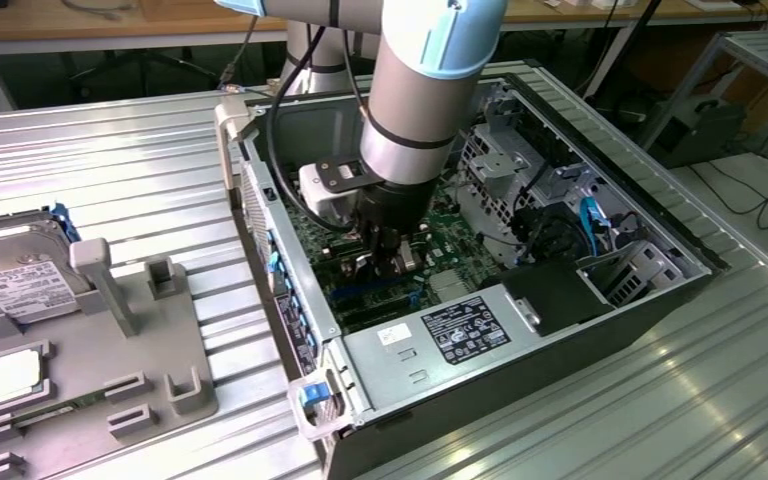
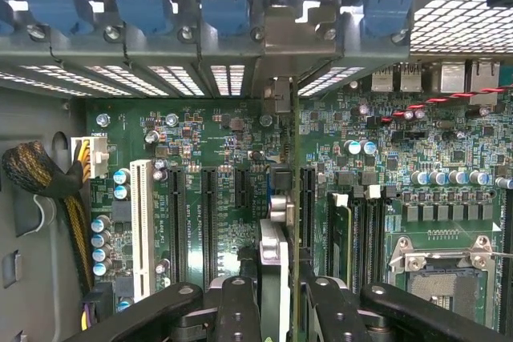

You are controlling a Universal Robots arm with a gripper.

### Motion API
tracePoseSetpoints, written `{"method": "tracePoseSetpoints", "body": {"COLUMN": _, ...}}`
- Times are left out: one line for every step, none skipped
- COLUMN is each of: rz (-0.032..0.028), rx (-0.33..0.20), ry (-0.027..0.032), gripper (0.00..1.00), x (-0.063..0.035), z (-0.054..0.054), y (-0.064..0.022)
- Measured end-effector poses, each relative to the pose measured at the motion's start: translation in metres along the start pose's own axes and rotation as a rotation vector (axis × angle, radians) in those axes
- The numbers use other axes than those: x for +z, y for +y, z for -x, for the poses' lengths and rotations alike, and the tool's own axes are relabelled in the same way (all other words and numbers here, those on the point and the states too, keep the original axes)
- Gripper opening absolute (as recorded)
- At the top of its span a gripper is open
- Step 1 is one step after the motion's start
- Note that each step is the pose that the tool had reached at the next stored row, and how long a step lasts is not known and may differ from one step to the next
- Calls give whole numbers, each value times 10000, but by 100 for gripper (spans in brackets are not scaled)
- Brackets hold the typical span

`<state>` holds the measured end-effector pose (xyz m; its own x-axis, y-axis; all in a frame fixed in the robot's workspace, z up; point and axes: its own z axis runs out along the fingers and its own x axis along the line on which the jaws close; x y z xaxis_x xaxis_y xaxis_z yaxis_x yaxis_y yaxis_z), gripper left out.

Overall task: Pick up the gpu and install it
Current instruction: 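Insert the gpu into the slot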

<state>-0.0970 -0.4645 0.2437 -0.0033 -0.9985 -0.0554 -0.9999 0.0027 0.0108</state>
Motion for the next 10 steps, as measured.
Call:
{"method": "tracePoseSetpoints", "body": {"rz": -1, "rx": 0, "ry": -2, "gripper": 28, "x": -1, "z": 0, "y": 0}}
{"method": "tracePoseSetpoints", "body": {"rz": -3, "rx": 0, "ry": -6, "gripper": 28, "x": -8, "z": 1, "y": 0}}
{"method": "tracePoseSetpoints", "body": {"rz": -8, "rx": 0, "ry": -16, "gripper": 28, "x": -18, "z": 3, "y": -1}}
{"method": "tracePoseSetpoints", "body": {"rz": -7, "rx": 0, "ry": -14, "gripper": 28, "x": -21, "z": 3, "y": 0}}
{"method": "tracePoseSetpoints", "body": {"rz": -4, "rx": 0, "ry": -8, "gripper": 28, "x": -24, "z": 3, "y": 0}}
{"method": "tracePoseSetpoints", "body": {"rz": -2, "rx": 0, "ry": -3, "gripper": 28, "x": -27, "z": 2, "y": 0}}
{"method": "tracePoseSetpoints", "body": {"rz": -2, "rx": 0, "ry": -4, "gripper": 28, "x": -28, "z": 2, "y": 0}}
{"method": "tracePoseSetpoints", "body": {"rz": -2, "rx": 0, "ry": -3, "gripper": 28, "x": -32, "z": 2, "y": 0}}
{"method": "tracePoseSetpoints", "body": {"rz": -2, "rx": 0, "ry": -3, "gripper": 28, "x": -32, "z": 2, "y": 0}}
{"method": "tracePoseSetpoints", "body": {"rz": -2, "rx": 0, "ry": -4, "gripper": 28, "x": -32, "z": 2, "y": 0}}
